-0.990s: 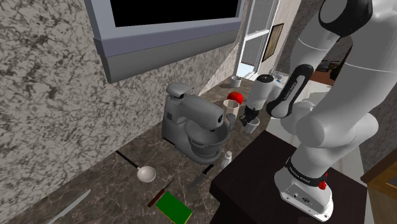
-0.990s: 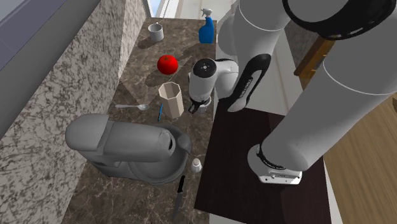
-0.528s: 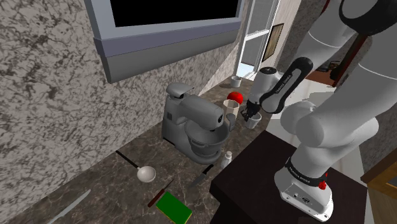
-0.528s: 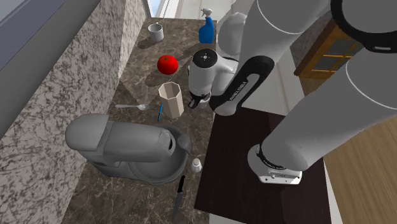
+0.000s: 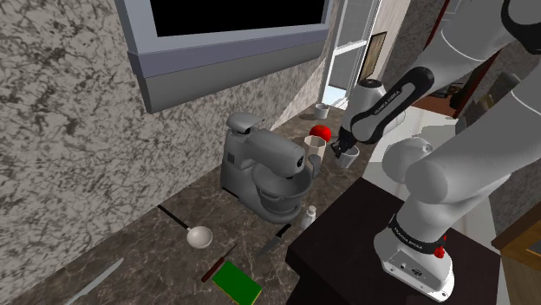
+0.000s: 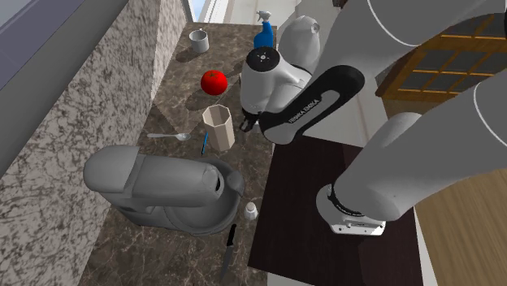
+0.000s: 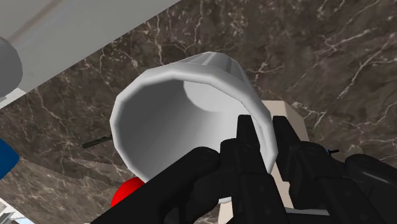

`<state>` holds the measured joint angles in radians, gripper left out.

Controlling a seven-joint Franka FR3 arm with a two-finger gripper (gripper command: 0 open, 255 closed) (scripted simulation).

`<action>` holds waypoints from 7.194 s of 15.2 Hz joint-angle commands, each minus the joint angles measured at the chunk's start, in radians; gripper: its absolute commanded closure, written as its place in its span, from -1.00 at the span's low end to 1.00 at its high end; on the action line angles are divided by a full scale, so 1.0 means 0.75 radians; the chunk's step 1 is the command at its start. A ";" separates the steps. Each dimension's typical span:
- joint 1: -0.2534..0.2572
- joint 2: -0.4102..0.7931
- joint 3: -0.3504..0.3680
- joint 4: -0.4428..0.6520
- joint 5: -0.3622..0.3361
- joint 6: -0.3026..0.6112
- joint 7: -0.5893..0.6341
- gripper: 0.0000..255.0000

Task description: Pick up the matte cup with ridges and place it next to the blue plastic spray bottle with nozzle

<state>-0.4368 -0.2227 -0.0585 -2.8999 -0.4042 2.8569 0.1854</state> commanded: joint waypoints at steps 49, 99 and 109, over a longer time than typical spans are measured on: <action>0.085 -0.108 -0.383 0.711 0.268 -0.760 -0.642 1.00; -0.385 1.325 -0.481 2.115 1.051 -0.830 -1.459 1.00; -0.398 1.411 -0.449 2.081 1.087 -0.711 -1.485 1.00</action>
<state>-0.7336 0.8277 -0.3981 -1.3409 0.4081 2.3159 -0.9269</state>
